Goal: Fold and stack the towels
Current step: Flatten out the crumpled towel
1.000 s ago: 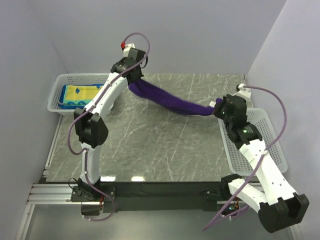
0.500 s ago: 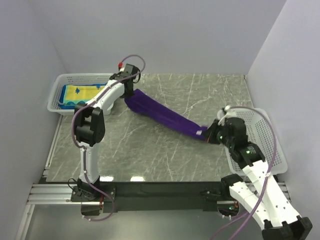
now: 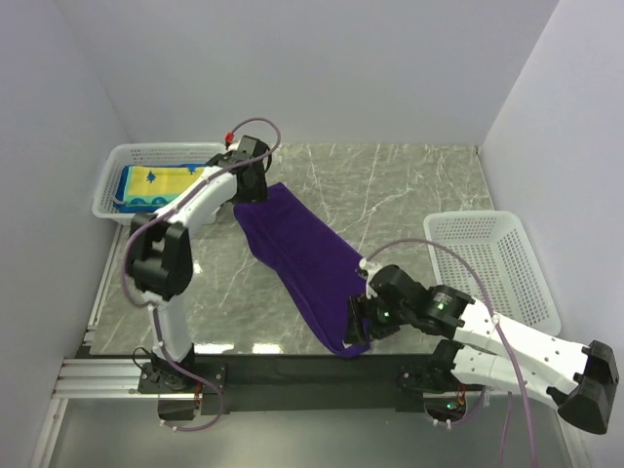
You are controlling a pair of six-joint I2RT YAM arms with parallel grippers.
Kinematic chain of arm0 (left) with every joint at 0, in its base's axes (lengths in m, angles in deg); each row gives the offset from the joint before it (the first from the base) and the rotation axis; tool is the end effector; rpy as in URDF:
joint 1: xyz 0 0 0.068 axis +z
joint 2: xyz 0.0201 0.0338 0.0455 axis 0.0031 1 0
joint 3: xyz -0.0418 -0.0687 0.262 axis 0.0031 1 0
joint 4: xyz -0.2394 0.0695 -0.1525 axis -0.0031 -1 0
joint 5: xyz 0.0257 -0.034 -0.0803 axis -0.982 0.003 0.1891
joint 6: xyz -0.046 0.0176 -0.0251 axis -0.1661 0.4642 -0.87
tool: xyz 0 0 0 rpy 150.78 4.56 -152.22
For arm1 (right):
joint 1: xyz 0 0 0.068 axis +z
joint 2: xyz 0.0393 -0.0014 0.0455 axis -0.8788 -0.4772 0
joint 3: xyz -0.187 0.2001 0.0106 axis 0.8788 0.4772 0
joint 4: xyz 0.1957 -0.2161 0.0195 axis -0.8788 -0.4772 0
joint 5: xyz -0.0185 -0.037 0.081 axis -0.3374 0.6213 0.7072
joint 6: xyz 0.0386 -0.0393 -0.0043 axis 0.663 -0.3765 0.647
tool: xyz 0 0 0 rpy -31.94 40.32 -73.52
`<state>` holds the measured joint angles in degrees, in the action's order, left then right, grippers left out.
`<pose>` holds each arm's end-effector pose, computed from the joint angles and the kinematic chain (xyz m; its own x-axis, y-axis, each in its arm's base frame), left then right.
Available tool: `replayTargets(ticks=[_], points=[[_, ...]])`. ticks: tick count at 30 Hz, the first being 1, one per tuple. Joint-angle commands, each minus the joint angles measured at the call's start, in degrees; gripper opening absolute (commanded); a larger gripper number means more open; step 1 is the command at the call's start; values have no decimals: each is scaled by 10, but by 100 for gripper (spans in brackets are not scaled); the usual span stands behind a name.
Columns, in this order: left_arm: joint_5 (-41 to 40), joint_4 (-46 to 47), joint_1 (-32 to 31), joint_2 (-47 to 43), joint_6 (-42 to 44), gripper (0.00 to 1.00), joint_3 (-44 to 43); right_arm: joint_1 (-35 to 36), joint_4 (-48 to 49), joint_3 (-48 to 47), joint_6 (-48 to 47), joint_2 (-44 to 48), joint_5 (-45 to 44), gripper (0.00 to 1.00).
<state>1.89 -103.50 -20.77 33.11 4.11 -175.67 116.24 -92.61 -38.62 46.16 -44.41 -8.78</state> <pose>0.4374 -0.1501 0.2360 -0.7896 -0.1464 -0.5958 -0.2674 0.9562 0.1194 0.1004 0.1589 0.2088 -0.8922 -0.2745 -0.3587 -0.4351 0.7354 0.5194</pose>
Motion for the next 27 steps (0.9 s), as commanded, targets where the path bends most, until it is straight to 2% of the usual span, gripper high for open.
replayTargets(ticks=[1, 2, 5, 8, 11, 15, 21, 27], points=[[-20, 11, -41, -124, -32, 95, 46, 5, -13, -93, -19, -18, -131, 76], [-20, 14, -51, -155, -40, 95, 61, -1, -15, -115, -25, -23, -188, 74], [0, 30, -93, -216, -88, 93, 138, -48, -6, -140, -57, -62, -230, 64], [48, 92, -134, -275, -138, 85, 244, -116, 47, -130, -87, -108, -216, 58], [83, 151, -181, -308, -182, 82, 329, -168, 118, -95, -98, -143, -181, 54], [90, 208, -223, -300, -229, 81, 388, -177, 185, -94, -113, -217, -160, 52], [116, 269, -226, -250, -275, 78, 433, -180, 270, -102, -104, -321, -154, 49], [87, 265, -226, -237, -305, 67, 475, -196, 319, -84, -75, -385, -135, 47]])
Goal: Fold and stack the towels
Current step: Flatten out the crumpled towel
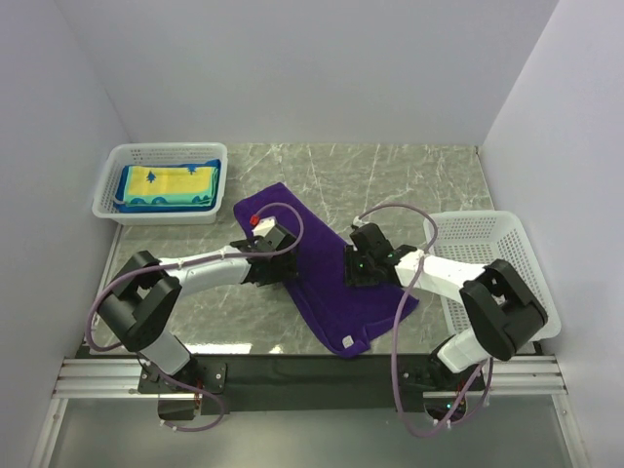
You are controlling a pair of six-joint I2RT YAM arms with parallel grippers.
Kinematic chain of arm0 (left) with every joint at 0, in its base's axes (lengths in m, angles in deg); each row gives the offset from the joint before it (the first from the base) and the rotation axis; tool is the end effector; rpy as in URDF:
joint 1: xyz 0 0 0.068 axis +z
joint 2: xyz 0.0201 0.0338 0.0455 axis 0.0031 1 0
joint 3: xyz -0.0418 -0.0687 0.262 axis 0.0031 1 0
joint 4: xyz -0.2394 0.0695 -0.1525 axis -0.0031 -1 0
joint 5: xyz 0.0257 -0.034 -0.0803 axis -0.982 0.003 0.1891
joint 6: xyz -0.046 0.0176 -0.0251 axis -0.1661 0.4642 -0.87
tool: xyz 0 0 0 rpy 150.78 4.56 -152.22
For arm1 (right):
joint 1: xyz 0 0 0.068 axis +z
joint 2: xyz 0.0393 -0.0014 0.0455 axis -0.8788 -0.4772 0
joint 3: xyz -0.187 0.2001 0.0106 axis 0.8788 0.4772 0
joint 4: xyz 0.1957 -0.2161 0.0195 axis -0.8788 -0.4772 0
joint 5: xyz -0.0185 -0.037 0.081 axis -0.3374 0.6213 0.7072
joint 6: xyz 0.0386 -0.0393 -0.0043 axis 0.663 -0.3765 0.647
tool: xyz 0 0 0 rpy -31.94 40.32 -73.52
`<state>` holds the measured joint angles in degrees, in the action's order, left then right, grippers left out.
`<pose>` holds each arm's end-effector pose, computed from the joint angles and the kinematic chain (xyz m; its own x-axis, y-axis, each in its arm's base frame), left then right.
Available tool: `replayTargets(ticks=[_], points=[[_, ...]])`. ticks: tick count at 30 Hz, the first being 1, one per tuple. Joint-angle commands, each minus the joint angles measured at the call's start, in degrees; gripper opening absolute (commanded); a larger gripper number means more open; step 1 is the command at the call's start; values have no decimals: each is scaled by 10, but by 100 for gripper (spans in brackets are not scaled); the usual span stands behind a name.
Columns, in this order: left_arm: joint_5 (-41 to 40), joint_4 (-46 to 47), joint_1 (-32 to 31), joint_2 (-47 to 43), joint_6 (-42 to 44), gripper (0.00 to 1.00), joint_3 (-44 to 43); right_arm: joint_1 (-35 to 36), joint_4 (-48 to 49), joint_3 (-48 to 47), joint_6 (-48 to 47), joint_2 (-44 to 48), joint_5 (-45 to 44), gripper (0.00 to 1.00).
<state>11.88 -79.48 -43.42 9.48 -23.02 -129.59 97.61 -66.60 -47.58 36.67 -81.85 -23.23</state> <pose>0.2452 -0.2195 0.1523 -0.8250 -0.3011 -0.4782 -0.1883 0.9443 -0.2698 0.2427 0.1775 0.1416 -0.8641 -0.0747 -0.4977 -0.2301 0.9381 0.2588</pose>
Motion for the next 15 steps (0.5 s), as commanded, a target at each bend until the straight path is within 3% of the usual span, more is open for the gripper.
replayTargets(ticks=[1, 6, 15], points=[[-15, 26, 1, 0, -35, 65, 24, -12, 63, 9, 25, -14, 10, 46], [-27, 12, 1, 11, -50, 54, 48, -53, 83, 49, 63, -12, 3, 40], [-45, -24, 11, -2, -59, 53, 75, -205, 117, 130, 133, 55, 46, 39]])
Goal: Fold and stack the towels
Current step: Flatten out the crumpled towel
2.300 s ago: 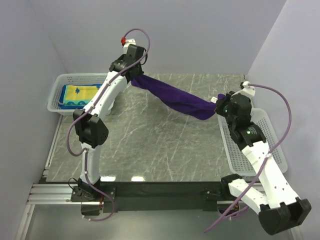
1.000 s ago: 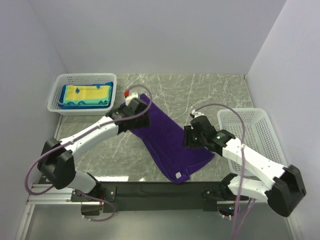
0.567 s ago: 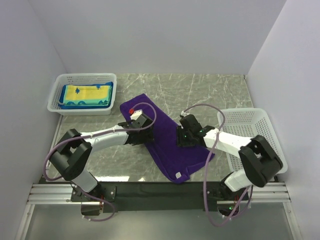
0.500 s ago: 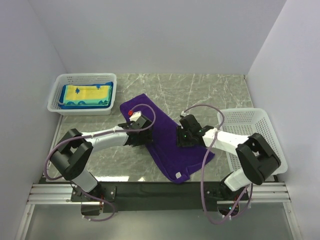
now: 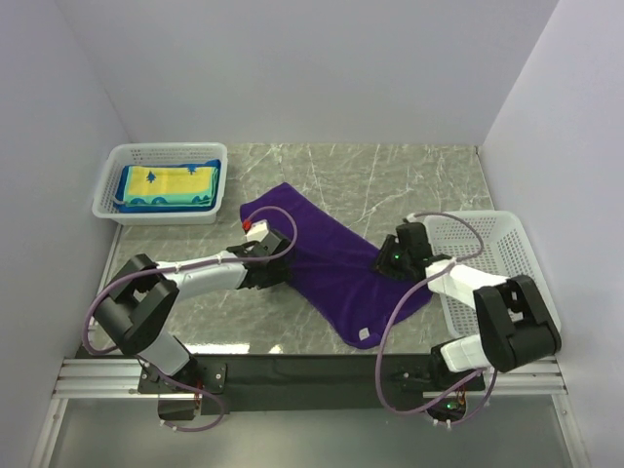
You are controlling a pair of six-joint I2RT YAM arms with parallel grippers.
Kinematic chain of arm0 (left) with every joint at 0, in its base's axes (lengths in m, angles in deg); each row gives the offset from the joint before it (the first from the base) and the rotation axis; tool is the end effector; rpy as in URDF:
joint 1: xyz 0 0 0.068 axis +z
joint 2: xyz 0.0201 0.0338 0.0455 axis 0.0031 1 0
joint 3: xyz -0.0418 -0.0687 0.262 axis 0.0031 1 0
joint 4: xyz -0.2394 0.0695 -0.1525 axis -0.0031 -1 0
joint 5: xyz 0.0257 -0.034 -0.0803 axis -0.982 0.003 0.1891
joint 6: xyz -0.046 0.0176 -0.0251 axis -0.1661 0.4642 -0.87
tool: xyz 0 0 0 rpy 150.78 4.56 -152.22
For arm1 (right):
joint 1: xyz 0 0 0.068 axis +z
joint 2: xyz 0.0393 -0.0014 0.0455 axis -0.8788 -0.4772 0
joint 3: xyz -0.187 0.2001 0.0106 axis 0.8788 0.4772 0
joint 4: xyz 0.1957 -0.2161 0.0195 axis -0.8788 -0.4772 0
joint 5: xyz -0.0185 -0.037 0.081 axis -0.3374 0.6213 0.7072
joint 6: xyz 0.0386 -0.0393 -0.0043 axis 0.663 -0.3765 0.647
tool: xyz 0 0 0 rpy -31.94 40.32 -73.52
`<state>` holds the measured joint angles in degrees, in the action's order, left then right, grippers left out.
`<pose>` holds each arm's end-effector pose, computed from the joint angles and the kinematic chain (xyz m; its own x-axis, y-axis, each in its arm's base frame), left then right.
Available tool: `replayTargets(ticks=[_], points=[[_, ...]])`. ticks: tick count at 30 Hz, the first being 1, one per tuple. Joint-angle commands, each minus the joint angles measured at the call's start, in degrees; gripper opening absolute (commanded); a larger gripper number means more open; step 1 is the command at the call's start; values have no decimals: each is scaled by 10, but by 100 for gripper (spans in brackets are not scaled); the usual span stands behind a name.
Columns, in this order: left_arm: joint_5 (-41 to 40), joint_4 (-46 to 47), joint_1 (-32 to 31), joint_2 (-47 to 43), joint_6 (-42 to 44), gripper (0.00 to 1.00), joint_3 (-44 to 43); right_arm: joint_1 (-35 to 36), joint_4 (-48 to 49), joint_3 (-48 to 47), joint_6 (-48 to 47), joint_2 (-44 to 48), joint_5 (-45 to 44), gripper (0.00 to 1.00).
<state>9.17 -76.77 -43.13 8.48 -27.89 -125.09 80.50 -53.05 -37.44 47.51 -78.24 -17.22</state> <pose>0.2368 -0.2070 0.1369 -0.7867 -0.3842 -0.4832 -0.2782 0.9194 -0.2782 0.2604 0.0942 0.1210 -0.8050 0.3627 -0.4696 0.1208 0.8750 0.4688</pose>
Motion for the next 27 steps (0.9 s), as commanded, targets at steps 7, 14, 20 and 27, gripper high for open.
replayTargets(ticks=[7, 14, 20, 27], points=[[-18, -64, 15, -14, -21, 53, 65, -56, -29, 40, 27, 69, -19, 40], [-54, -123, 35, -19, -22, 53, 67, -55, -49, 35, -4, 107, -36, 40], [-76, -168, 32, -71, -13, 59, 9, -7, -114, 1, -67, 159, -42, 45], [-48, -156, 9, -28, 28, 58, -128, 137, -235, -43, -104, 187, -104, 47]])
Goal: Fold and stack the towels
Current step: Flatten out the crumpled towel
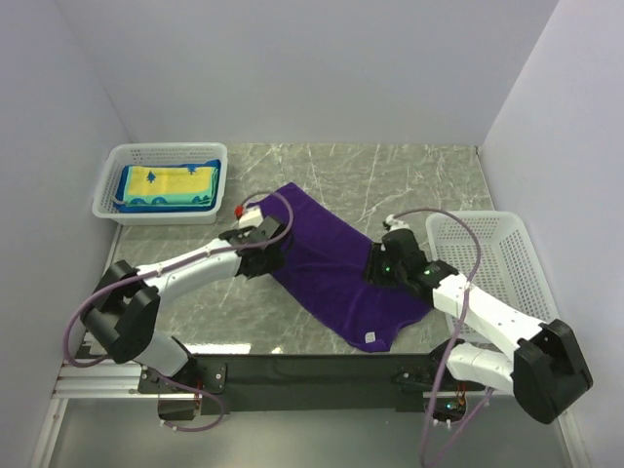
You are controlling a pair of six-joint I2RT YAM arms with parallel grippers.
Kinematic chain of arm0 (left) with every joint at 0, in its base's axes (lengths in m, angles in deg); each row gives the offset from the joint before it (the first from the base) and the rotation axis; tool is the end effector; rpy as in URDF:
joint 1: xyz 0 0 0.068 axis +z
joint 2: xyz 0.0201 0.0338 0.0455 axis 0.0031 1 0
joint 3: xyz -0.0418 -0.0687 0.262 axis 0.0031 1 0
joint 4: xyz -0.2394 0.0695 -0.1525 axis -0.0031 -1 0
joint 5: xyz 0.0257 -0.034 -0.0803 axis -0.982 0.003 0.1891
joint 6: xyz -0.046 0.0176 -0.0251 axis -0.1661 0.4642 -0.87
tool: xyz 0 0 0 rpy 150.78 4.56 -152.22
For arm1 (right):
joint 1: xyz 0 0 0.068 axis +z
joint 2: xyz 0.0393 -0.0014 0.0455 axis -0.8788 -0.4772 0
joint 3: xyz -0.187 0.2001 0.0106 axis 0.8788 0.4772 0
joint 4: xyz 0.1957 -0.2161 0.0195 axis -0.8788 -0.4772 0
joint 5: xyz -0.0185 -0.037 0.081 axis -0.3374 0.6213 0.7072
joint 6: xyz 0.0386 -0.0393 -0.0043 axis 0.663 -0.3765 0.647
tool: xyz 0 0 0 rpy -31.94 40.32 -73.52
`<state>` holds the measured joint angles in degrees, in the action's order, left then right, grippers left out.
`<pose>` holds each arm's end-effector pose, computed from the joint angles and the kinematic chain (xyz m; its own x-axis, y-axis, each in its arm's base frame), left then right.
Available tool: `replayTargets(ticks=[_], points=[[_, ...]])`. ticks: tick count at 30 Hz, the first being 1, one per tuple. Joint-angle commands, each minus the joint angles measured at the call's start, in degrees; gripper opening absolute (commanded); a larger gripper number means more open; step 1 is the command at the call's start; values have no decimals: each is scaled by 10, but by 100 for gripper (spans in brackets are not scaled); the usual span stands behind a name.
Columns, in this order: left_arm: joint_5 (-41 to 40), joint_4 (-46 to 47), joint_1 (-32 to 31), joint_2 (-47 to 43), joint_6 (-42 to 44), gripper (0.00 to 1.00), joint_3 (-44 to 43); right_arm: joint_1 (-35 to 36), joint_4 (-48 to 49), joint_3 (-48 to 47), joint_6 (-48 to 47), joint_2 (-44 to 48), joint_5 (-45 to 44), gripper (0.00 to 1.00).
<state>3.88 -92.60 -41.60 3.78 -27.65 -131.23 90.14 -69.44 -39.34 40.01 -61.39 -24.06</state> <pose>0.2387 -0.1931 0.1811 -0.7664 -0.3727 -0.5231 -0.3394 0.9264 -0.1628 0.2187 0.1192 0.1821 -0.7895 0.1388 -0.5979 -0.0939 0.9353 0.3412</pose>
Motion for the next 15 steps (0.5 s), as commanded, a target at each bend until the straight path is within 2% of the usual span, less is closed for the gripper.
replayTargets(ticks=[1, 7, 12, 15], points=[[5, 4, -6, 48, 27, 58, -78, 67, -78, -22, -30, 23, -34, 47], [-2, 1, -4, 173, 53, 50, -147, 170, -99, -7, -23, 15, 29, 43], [-18, -14, 5, 224, 68, 48, -187, 224, -100, 1, -8, -11, 53, 34], [-23, -8, 18, 236, 81, 48, -196, 250, -90, 4, 3, -42, 67, 33]])
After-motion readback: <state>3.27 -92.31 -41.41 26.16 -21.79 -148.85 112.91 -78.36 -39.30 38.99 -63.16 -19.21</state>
